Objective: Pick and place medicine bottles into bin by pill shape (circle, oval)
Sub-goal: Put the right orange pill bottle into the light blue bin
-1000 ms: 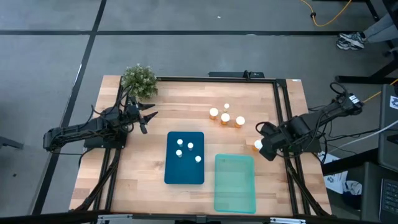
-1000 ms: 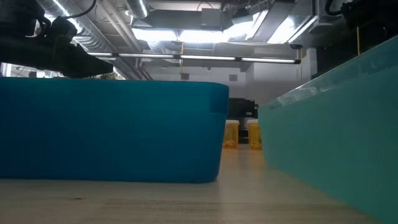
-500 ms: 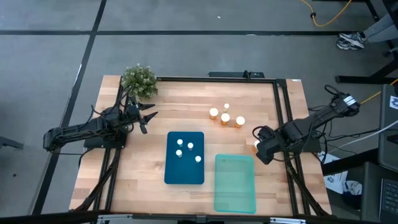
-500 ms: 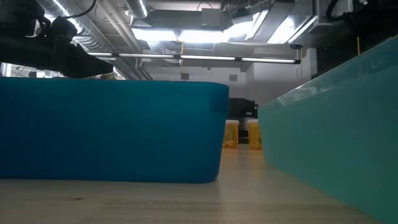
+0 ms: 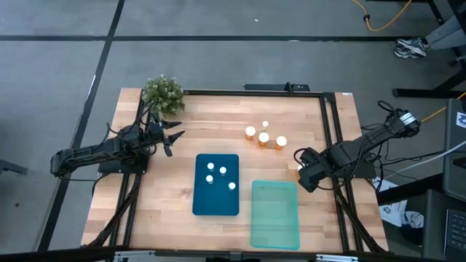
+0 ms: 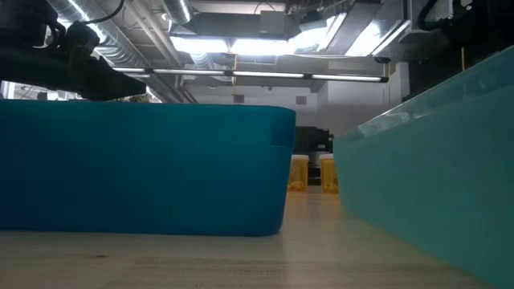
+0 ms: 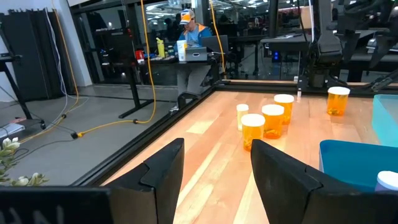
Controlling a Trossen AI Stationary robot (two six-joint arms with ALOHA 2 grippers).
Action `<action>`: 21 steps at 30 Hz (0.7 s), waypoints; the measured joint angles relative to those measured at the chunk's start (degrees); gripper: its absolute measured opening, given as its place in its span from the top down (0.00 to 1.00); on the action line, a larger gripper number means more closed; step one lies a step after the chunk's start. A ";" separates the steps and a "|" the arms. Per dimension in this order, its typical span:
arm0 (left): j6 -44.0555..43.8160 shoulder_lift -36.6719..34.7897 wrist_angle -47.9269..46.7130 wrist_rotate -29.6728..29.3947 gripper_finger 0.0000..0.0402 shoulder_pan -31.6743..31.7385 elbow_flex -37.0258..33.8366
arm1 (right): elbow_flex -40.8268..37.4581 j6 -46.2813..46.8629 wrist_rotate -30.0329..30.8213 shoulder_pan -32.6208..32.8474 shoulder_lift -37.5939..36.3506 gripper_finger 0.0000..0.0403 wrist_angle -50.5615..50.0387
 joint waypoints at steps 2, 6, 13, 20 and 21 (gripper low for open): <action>0.00 0.00 0.00 0.00 0.56 -0.01 0.00 | 0.00 0.22 0.02 0.00 0.00 0.29 0.03; 0.00 -0.02 0.00 0.00 0.56 0.00 0.00 | 0.00 0.51 0.02 0.00 0.00 0.29 0.04; 0.00 0.00 0.00 0.00 0.56 -0.01 0.00 | 0.00 4.66 0.87 -0.02 0.00 0.29 0.03; 0.00 0.00 0.00 0.00 0.56 -0.01 0.00 | -0.83 4.09 0.92 0.55 -0.02 0.29 -1.28; 0.00 0.00 0.00 0.00 0.56 0.01 0.00 | -1.69 4.05 0.84 0.61 -0.02 0.29 -0.93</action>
